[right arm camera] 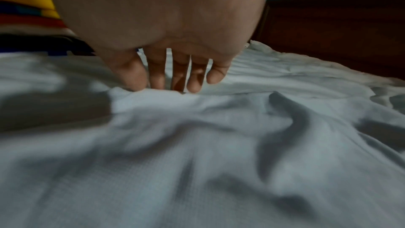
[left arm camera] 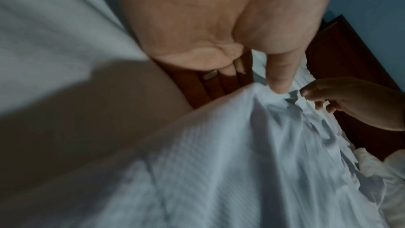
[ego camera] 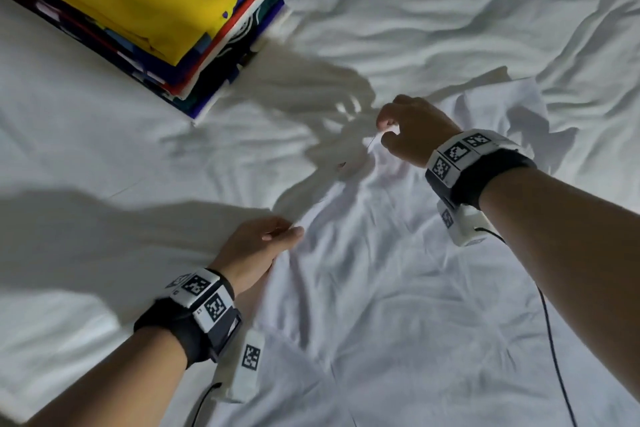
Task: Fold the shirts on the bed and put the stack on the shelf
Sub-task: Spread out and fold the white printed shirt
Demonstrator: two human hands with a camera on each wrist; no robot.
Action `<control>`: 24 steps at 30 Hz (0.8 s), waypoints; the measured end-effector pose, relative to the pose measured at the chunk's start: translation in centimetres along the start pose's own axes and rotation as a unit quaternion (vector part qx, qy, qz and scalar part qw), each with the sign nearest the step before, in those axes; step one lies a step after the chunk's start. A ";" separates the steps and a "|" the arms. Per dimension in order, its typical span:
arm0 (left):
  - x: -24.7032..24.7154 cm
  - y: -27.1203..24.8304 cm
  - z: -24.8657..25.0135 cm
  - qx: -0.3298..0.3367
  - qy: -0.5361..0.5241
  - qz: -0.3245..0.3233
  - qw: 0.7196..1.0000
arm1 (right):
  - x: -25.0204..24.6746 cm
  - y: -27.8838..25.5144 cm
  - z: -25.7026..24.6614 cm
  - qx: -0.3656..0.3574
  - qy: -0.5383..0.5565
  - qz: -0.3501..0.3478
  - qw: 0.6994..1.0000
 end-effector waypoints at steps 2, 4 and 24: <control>0.1 0.2 -0.2 0.008 -0.002 -0.008 1.000 | 0.3 0.5 -0.3 0.005 -0.056 -0.006 0.998; 0.1 0.4 -0.6 0.015 0.003 -0.019 1.000 | 0.9 1.3 -0.7 0.010 -0.111 -0.034 0.993; -0.6 -0.4 -1.0 0.006 -0.080 0.036 0.996 | 3.6 -0.4 -10.1 -0.138 -0.056 -0.140 0.979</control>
Point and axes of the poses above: each hand's wrist, its own y-axis towards the middle knuckle, its own x-axis out of the palm, z = x × y, the point moved 5 cm from there along y, towards the middle knuckle, and after that the axes turned 9 degrees about -x, right-handed, at the moved point
